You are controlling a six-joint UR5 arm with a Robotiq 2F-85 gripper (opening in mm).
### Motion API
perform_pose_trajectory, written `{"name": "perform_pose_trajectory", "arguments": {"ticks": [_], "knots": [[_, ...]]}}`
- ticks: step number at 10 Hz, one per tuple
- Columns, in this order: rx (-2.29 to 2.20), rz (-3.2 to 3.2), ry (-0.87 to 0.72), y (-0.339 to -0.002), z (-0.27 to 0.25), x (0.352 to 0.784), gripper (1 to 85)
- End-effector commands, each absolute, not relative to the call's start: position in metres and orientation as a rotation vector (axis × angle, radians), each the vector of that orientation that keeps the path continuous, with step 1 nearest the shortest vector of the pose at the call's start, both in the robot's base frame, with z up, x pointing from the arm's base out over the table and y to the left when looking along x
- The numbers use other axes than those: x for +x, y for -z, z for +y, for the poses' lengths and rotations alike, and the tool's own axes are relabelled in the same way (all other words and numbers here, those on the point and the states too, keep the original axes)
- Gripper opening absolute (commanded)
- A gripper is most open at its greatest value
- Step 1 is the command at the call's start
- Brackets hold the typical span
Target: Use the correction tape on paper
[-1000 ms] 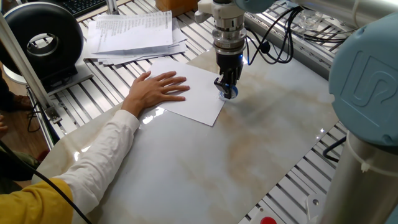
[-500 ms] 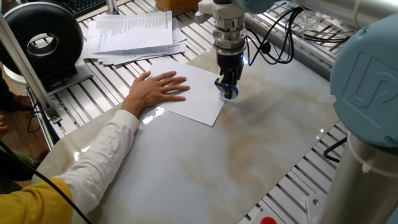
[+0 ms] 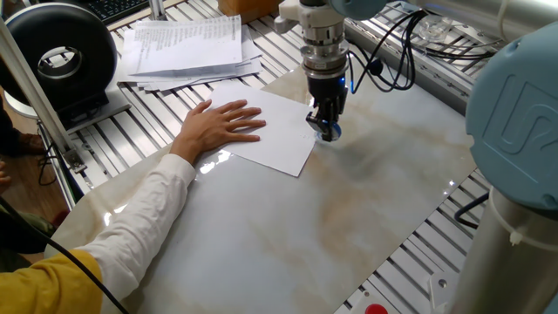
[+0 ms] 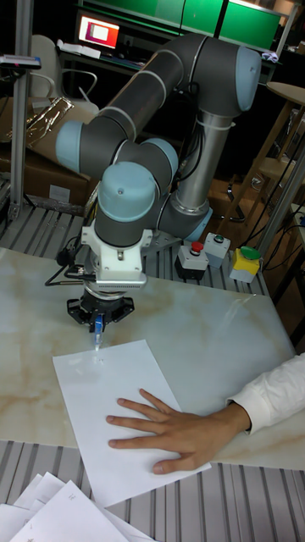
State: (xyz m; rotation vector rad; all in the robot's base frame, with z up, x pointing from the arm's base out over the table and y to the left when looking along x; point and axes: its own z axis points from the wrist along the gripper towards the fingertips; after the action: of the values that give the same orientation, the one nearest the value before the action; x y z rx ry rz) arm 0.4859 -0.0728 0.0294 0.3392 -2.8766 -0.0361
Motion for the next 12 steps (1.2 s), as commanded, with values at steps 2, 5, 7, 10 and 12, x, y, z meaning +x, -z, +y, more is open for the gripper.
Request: {"name": "perform_pose_trajectory", "arguments": {"ticks": [2,5,7,10,12], "knots": [[0.349,-2.906,0.008,-0.039,-0.070,0.501,1.7],[0.335,-2.969,0.075,-0.041,-0.050,0.528,1.7],[0.336,-2.987,0.098,-0.037,-0.043,0.535,1.7],[0.319,-2.982,0.091,-0.032,-0.043,0.534,1.7],[0.298,-2.968,0.077,-0.033,-0.048,0.528,1.7]]}}
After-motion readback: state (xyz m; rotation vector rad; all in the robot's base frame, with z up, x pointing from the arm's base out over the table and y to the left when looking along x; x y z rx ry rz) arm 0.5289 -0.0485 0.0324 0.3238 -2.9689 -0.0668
